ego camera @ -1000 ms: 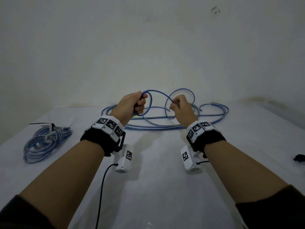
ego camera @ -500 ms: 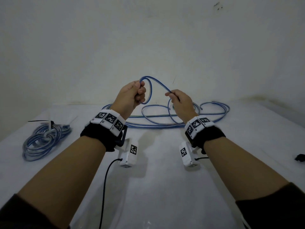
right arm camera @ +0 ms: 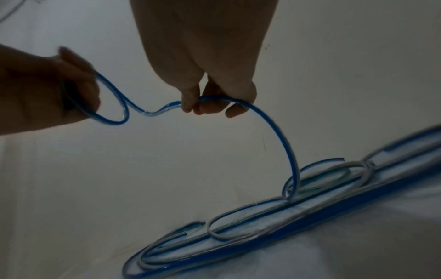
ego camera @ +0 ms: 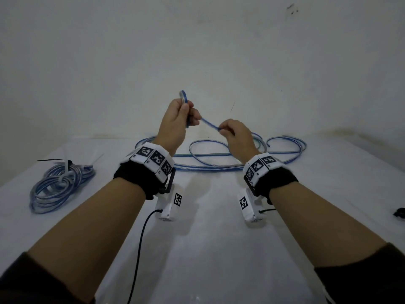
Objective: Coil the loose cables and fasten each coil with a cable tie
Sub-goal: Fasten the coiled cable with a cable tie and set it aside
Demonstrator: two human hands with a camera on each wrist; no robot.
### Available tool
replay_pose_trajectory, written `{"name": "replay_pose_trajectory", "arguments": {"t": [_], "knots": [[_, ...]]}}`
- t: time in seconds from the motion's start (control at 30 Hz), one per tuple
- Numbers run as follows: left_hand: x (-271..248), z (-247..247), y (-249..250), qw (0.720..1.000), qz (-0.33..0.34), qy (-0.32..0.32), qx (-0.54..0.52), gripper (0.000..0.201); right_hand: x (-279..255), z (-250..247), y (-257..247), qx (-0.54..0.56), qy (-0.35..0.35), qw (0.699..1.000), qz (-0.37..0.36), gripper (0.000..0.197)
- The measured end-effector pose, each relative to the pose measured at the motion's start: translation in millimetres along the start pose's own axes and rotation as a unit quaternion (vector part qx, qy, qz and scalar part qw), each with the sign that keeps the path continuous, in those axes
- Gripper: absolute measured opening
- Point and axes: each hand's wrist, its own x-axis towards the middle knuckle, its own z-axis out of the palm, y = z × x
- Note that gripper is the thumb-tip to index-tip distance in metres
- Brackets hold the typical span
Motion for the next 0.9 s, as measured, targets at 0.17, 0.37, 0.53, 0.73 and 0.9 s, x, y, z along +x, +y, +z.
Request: {"name": "replay_pose_trajectory", "arguments": {"t": [0.17,0.37,0.53,0.73,0.9], "knots": [[-1.4,-3.0,-14.6,0.982,0.038,-0.032,0.181,0.021,2.5,4.6,-20.3,-0.051,-0.088,0.994,-0.050,0.015],[-10.6,-9.2,-19.0,0.914,0.065,-0.103,0.387,0.021,-5.6,3.4,-29.3,-0.096,-0.100,0.984,-0.114,0.013],[-9.3,-18.4,-26.2,0.893,0.038,-0.076,0.442,0.027,-7.4,-3.4,-24.8,-0.130,-0.065,0.977,-0.153,0.006],[-8.4,-33.0,-36.5,0.891,-0.030,-0.045,0.450,0.035,-5.6,-14.5,-3.4,-0.124,0.004,0.978,-0.170,0.021],[-2.4,-32.6,-37.0,0.884,-0.077,-0.028,0.460,0.036,-5.4,-16.4,-15.4,-0.044,-0.060,0.984,-0.162,0.014]]}}
